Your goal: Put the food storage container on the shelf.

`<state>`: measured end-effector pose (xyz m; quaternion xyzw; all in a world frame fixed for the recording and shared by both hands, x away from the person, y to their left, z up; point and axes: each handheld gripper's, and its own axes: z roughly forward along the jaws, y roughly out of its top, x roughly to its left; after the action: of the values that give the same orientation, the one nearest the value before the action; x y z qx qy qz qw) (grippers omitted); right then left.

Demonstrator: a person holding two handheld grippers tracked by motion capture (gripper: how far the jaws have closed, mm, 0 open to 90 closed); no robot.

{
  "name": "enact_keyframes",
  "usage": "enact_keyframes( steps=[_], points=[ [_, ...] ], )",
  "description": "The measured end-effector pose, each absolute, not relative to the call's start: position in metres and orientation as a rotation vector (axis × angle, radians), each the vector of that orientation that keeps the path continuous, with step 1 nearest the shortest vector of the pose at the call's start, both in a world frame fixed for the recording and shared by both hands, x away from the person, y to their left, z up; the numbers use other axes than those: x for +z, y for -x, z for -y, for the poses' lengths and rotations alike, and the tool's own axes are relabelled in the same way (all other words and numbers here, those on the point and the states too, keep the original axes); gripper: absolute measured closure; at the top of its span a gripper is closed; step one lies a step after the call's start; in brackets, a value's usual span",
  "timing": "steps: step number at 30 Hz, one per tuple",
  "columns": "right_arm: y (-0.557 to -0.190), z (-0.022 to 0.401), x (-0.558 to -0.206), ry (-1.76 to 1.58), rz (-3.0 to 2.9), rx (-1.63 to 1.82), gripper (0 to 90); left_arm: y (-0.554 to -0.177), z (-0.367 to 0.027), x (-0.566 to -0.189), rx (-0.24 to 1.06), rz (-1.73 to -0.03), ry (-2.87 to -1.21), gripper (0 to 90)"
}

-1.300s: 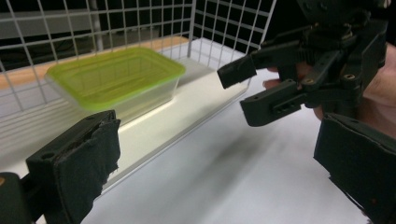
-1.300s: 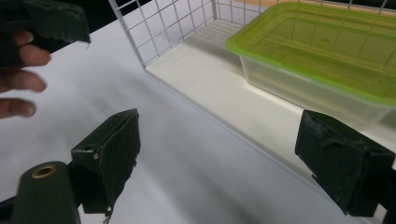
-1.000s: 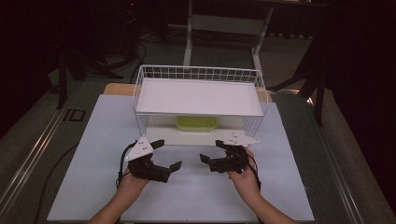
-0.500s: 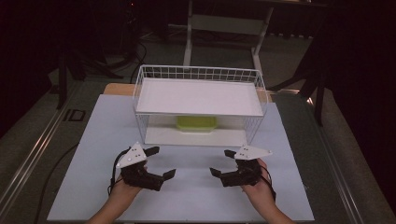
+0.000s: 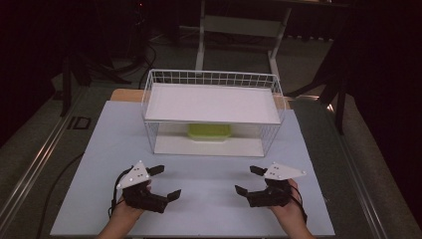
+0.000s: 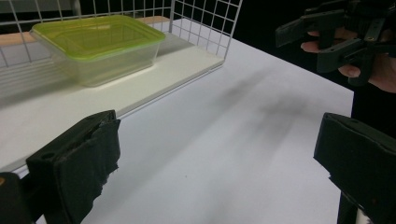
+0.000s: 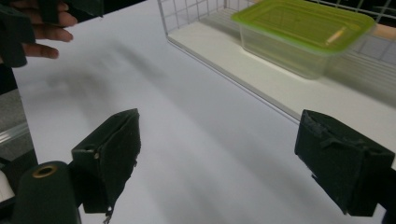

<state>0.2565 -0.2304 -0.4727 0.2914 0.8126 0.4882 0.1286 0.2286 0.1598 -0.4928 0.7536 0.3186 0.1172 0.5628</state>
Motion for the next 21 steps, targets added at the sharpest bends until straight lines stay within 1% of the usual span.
enact_keyframes(
  steps=[7, 15, 21],
  points=[
    [-0.254, 0.244, -0.478, -0.892, -2.362, 1.442, 14.4, -0.226, -0.164, -0.502, 0.279, -0.766, -1.773, 1.2],
    [-0.248, 0.262, -0.482, -0.861, -2.395, 1.423, 14.4, -0.224, -0.165, -0.506, 0.291, -0.756, -1.774, 1.2],
    [-0.247, 0.278, -0.493, -0.879, -2.392, 1.460, 14.7, -0.226, -0.164, -0.507, 0.281, -0.751, -1.761, 1.2]
  ],
)
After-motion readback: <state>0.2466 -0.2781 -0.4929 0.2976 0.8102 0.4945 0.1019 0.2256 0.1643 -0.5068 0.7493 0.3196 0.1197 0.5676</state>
